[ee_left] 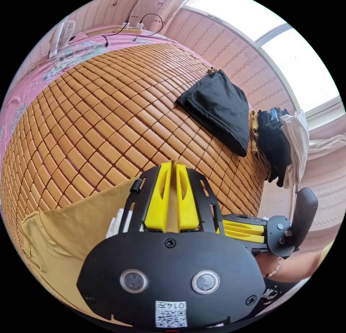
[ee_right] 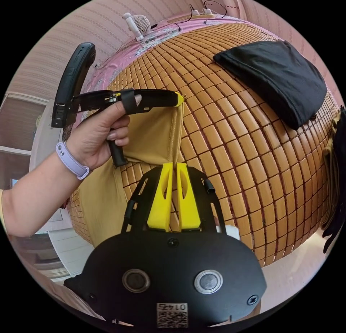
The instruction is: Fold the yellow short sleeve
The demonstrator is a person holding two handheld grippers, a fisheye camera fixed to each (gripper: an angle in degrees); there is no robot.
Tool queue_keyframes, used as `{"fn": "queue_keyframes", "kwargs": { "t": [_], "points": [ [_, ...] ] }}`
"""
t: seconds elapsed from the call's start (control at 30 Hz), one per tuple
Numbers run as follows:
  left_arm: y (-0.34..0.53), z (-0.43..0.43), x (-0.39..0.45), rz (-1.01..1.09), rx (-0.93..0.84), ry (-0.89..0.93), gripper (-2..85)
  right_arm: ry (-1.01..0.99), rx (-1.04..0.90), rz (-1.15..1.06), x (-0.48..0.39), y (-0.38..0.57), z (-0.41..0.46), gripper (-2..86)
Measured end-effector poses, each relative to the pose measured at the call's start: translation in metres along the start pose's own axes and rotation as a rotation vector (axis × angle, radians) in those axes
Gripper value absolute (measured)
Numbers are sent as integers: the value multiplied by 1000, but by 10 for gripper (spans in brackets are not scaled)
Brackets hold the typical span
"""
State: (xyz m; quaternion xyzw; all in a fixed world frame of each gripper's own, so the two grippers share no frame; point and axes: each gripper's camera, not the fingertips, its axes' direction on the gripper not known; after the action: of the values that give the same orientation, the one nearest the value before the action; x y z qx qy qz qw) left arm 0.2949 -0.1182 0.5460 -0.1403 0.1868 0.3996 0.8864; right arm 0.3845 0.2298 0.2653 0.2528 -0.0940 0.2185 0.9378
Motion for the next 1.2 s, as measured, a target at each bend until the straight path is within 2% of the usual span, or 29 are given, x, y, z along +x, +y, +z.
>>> {"fn": "queue_keyframes", "kwargs": {
  "t": [0.07,0.17,0.27,0.33,0.4,0.5,0.7,0.83,0.9,0.97,1.0,1.13,1.2],
  "points": [
    [4,-17,-6,-6,33,46,-4,11,-14,-5,-3,-2,-3,11],
    [32,-74,-19,32,213,119,-6,61,-39,-14,-9,0,-9,9],
    [79,-129,-47,18,305,92,-7,122,-73,-36,-15,4,-15,9],
    [112,-150,-69,1,299,93,-8,123,-80,-59,-20,7,-21,10],
    [154,-163,-103,-158,279,73,-9,116,-87,-92,-28,9,-24,14],
    [191,-170,-128,-285,299,85,-10,126,-56,-183,-48,4,-27,24],
    [205,-161,-136,-365,314,134,-10,13,6,-369,-108,-42,-20,82],
    [195,-144,-129,-351,258,125,-8,87,-6,-474,-149,-71,0,91],
    [186,-132,-125,-349,197,123,-8,81,-69,-432,-154,-87,17,82],
    [179,-132,-119,-333,184,127,-9,68,-224,-363,-153,-101,41,33],
    [174,-136,-114,-310,197,128,-9,91,-212,-339,-151,-101,41,28],
    [159,-144,-99,-224,219,151,-10,10,91,-85,-111,-68,-14,13],
    [143,-142,-89,-176,205,148,-10,24,149,59,-86,-45,-31,15]
  ]
}}
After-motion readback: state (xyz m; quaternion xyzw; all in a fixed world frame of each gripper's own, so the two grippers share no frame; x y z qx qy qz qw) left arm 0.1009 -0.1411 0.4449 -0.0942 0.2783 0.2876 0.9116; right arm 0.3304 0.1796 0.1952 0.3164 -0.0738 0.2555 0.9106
